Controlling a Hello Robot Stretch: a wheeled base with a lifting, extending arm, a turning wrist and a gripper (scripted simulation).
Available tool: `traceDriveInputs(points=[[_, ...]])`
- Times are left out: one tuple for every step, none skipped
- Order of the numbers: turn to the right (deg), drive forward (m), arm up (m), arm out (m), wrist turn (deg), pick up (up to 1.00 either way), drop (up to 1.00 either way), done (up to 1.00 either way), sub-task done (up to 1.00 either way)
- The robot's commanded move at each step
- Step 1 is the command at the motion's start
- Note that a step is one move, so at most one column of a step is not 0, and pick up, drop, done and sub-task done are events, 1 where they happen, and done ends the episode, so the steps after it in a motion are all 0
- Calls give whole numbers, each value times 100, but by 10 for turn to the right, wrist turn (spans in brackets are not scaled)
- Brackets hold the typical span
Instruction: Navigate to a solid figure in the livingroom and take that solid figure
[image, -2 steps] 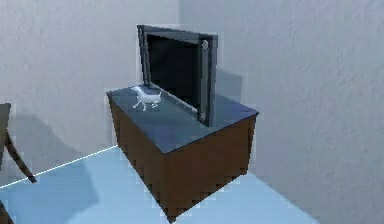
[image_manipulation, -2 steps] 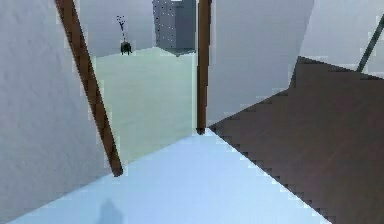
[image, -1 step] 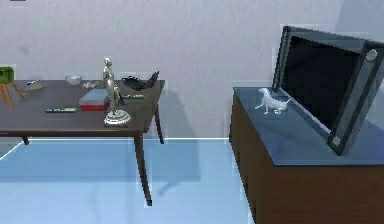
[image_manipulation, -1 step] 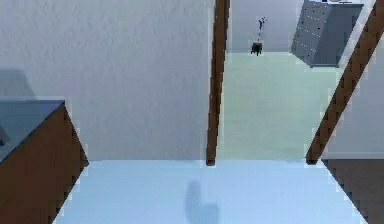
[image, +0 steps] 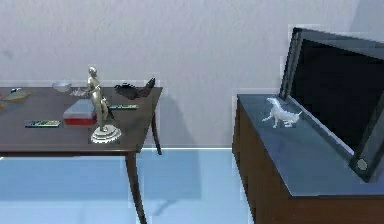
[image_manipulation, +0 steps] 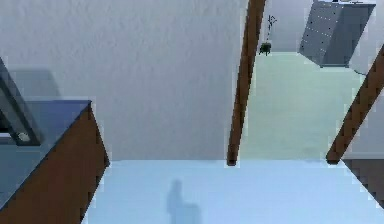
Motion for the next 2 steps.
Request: traceDriveInputs(points=[[-330,0,0,0,0,0,0,0,0],[0,45,0,0,0,0,0,0,0]])
